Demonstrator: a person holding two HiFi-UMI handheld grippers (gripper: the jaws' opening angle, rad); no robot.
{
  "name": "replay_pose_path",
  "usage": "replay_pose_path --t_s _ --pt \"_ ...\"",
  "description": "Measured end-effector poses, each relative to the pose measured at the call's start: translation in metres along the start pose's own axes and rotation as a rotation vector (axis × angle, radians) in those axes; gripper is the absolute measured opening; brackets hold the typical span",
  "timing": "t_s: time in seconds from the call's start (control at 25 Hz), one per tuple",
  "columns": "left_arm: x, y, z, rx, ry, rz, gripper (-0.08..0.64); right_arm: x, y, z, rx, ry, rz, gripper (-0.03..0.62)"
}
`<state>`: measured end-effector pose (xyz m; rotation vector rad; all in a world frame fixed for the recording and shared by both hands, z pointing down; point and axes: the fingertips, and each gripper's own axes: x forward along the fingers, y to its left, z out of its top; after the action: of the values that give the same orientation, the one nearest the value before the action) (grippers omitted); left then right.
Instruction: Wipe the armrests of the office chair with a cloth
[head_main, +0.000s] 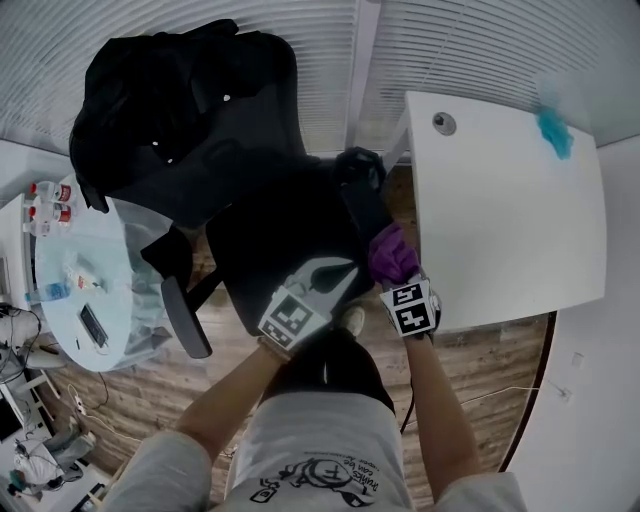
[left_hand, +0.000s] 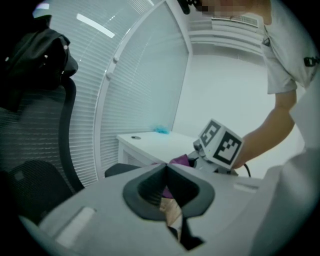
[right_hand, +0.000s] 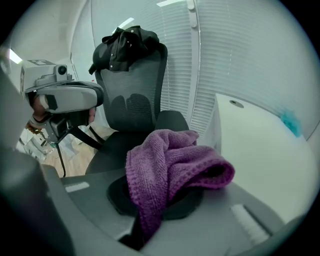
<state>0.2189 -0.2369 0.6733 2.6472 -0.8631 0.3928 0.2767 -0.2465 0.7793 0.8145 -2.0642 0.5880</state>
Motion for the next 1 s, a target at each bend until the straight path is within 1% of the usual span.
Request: replay_pose_path --t_s 0.08,0.16,0.28,0.44,0.6,0.76,1.0 --pt "-0.003 -0.005 0.005 0.005 -0.003 0.001 0.002 -0.002 0.001 0.002 0.02 -0.007 0.021 0.031" --pt "-0.008 -0.01 0.011 0.011 -0.011 0.006 0.002 -0.008 0.001 0.005 0.035 -0.034 0.028 0.031" --pt "-0.016 -0.016 0.023 0.01 -0.03 0.018 0.002 -0.028 0.002 0.017 0.032 -0.108 0.004 0.031" --pt "-0.033 -0.023 0.049 0.008 -0.065 0.035 0.002 -0.067 0.013 0.041 -0.001 -0.226 -0.02 0.031" --pt "-0.051 -0.038 0.084 0.02 -0.105 0.04 0.002 -0.117 0.026 0.067 -0.028 -0.334 -0.044 0.029" --pt "-0.072 -0.057 0.121 0.035 -0.149 0.045 0.002 -0.173 0.042 0.092 -0.016 -0.441 -0.059 0.029" --pt "-0.104 -0.105 0.197 0.08 -0.247 0.012 0.001 -0.263 0.067 0.131 -0.039 -0.586 -0.08 0.029"
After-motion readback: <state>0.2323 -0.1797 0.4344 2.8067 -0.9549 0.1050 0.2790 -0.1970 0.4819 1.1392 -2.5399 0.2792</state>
